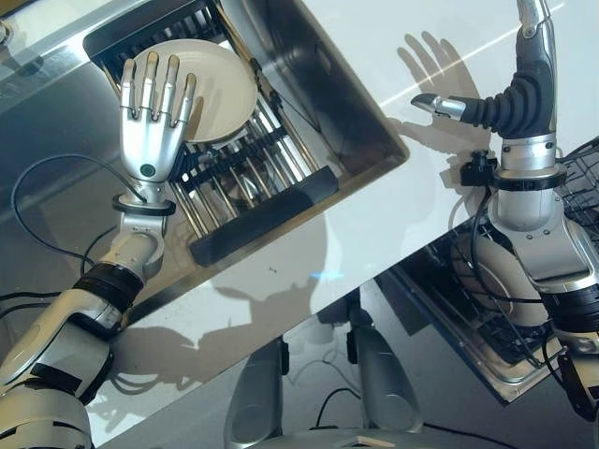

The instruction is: Pick up plates and place into dishwasher.

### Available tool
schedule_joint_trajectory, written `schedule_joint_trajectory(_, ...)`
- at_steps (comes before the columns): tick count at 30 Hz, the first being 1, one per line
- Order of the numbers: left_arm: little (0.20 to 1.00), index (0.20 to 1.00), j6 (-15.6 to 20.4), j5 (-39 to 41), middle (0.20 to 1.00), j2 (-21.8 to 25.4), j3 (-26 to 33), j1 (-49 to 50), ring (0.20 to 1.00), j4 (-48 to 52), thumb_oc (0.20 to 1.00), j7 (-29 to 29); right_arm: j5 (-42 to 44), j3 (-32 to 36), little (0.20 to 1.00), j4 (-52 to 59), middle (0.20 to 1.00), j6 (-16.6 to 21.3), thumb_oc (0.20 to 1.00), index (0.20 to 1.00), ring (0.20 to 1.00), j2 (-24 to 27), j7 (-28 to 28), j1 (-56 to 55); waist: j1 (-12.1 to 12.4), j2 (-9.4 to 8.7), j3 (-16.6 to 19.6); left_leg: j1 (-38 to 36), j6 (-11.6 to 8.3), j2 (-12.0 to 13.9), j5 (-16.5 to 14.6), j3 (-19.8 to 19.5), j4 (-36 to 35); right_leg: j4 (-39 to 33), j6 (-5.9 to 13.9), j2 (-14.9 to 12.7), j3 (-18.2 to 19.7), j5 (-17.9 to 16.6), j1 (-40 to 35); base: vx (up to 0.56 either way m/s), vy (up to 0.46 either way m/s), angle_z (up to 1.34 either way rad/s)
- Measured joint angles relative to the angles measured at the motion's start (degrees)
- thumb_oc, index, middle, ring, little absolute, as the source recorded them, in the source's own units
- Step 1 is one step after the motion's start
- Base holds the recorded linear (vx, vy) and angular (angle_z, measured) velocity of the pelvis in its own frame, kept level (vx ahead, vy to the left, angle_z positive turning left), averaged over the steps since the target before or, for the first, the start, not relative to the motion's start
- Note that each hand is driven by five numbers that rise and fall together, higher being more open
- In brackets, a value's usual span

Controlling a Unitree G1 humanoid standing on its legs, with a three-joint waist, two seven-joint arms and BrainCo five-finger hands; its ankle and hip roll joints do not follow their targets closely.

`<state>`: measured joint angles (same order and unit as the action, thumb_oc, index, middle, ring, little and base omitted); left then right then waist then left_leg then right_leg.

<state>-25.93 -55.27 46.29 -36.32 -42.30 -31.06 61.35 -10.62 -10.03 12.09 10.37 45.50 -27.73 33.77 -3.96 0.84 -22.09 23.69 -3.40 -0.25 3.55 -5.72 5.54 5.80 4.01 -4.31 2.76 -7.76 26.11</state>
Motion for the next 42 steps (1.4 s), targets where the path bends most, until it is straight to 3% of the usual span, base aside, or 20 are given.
schedule_joint_trajectory(7, 1.000, 1.000, -2.9, 0.0, 1.000, 0.1, -3.1, -2.9, 1.000, -2.2, 1.000, 0.0, 0.0, -0.2, 1.000, -1.4, 1.000, -0.1, 1.000, 1.000, 1.000, 0.1, 0.0, 1.9, 0.1, 0.13, 0.2, 1.2, -0.01, 0.0, 0.0, 0.0, 0.3, 0.7, 1.18, 0.0, 0.1, 0.9, 1.5, 0.00, 0.000, 0.00)
schedule_joint_trajectory(15, 1.000, 1.000, -6.3, 0.5, 1.000, 0.3, -7.6, -7.9, 1.000, -6.2, 1.000, -1.1, -0.1, -2.3, 1.000, -5.2, 1.000, -0.6, 1.000, 1.000, 1.000, -0.1, -0.2, 6.1, 0.1, 0.89, 1.1, 4.1, -0.27, 0.6, -0.3, -0.8, -0.6, 0.8, 5.75, 0.8, 0.8, 4.8, 4.3, 0.00, 0.017, -0.03)
schedule_joint_trajectory(17, 1.000, 1.000, -6.4, 0.5, 1.000, 1.6, -9.0, -9.5, 1.000, -6.3, 1.000, -2.0, -0.1, -2.4, 1.000, -5.3, 1.000, -0.6, 1.000, 1.000, 1.000, -0.5, -0.5, 6.4, -1.4, -0.16, 0.8, 4.5, -1.09, -0.9, -0.8, -0.5, 1.2, 1.8, 4.55, -0.6, 1.0, 6.1, 5.5, 0.00, 0.034, 0.20)
schedule_joint_trajectory(18, 1.000, 1.000, -7.4, 0.5, 1.000, 1.3, -9.1, -9.7, 1.000, -6.5, 1.000, -2.7, -0.1, -2.6, 1.000, -5.4, 1.000, -0.6, 1.000, 1.000, 1.000, -0.4, -0.8, 7.2, -1.9, -0.62, 0.7, 5.8, -0.58, -2.8, -1.4, 0.2, 8.0, 2.4, 4.37, -1.8, 1.0, 5.9, 6.0, 0.00, 0.039, -0.10)
schedule_joint_trajectory(19, 1.000, 1.000, -8.7, 0.5, 1.000, 0.3, -9.1, -9.0, 1.000, -6.9, 1.000, -3.6, 0.0, -3.1, 1.000, -5.5, 1.000, -0.6, 1.000, 1.000, 1.000, -0.1, -1.0, 7.6, -1.0, 0.82, 1.1, 4.7, 2.13, -2.5, -4.1, 0.1, 8.7, 2.6, 4.70, -0.9, 1.4, 5.9, 6.0, 0.01, 0.035, -0.27)
schedule_joint_trajectory(20, 1.000, 1.000, -9.5, 0.5, 1.000, -1.1, -9.1, -9.0, 1.000, -7.2, 1.000, -4.7, 0.0, -3.4, 1.000, -5.4, 1.000, -0.5, 1.000, 1.000, 1.000, -0.5, -1.5, 7.5, -0.1, 1.72, 1.5, 4.8, 2.72, -1.9, -3.2, 0.1, 7.2, 6.9, 4.47, -0.5, 1.8, 6.4, 7.4, 0.01, 0.037, -0.17)
schedule_joint_trajectory(21, 1.000, 1.000, -9.5, 0.4, 1.000, -1.4, -9.3, -9.3, 1.000, -7.2, 1.000, -5.6, -0.1, -3.7, 1.000, -5.3, 1.000, -0.5, 1.000, 1.000, 1.000, -0.7, -1.5, 7.5, -0.5, 1.89, 1.6, 4.9, 2.67, -1.3, -2.9, 0.3, 5.9, 14.0, 2.83, 0.4, 1.7, 7.4, 8.4, 0.01, 0.045, 0.30)
schedule_joint_trajectory(22, 1.000, 1.000, -9.5, 0.3, 1.000, -1.0, -10.3, -10.1, 1.000, -7.2, 1.000, -6.1, -0.1, -4.2, 1.000, -5.4, 1.000, -0.5, 1.000, 1.000, 1.000, -0.6, -1.2, 7.4, -1.9, 0.97, 2.1, 3.7, 2.50, -2.6, -2.8, 0.2, 4.4, 13.4, 3.36, -0.8, 1.5, 9.3, 4.8, 0.01, 0.038, 0.35)
schedule_joint_trajectory(23, 1.000, 1.000, -9.7, 0.3, 1.000, -0.9, -10.5, -10.3, 1.000, -7.3, 1.000, -6.7, -0.1, -4.6, 1.000, -5.6, 1.000, -0.4, 1.000, 1.000, 1.000, -0.4, -1.0, 7.8, -1.9, 1.01, 2.2, 3.3, 2.11, -2.5, -2.1, 0.3, 3.5, 11.2, 0.55, -0.6, 2.0, 9.3, 3.8, 0.01, 0.032, 0.13)
schedule_joint_trajectory(25, 1.000, 1.000, -10.2, 0.2, 1.000, -1.3, -10.5, -10.3, 1.000, -7.3, 1.000, -7.6, 0.0, -4.6, 1.000, -5.6, 1.000, -0.4, 1.000, 1.000, 1.000, -0.6, -0.9, 8.0, -1.3, 1.36, 2.1, 3.0, 2.09, -2.5, 0.0, 0.1, 2.8, 11.3, 0.65, -0.4, 2.0, 9.0, 4.0, 0.01, 0.022, -0.13)
schedule_joint_trajectory(34, 1.000, 1.000, -15.0, -6.8, 1.000, -2.0, -13.2, -11.9, 1.000, -7.3, 1.000, -16.5, 0.0, -4.9, 1.000, -6.5, 1.000, -0.4, 1.000, 1.000, 1.000, -1.0, -0.7, 8.5, -1.5, 1.51, 2.2, 3.0, 2.21, -3.0, 0.2, 0.2, 2.8, 11.4, 0.93, -0.8, 2.1, 9.0, 4.1, 0.00, 0.000, 0.00)
schedule_joint_trajectory(42, 1.000, 1.000, -17.0, -7.1, 1.000, -2.6, -14.9, -12.9, 1.000, -7.3, 1.000, -19.8, 0.0, -5.4, 1.000, -6.7, 1.000, -0.5, 1.000, 1.000, 1.000, -1.1, -0.3, 8.8, -1.6, 1.50, 2.2, 3.0, 2.65, -3.4, 0.6, 0.5, 2.9, 12.0, 1.29, -1.2, 2.6, 8.9, 4.1, 0.00, 0.004, 0.00)
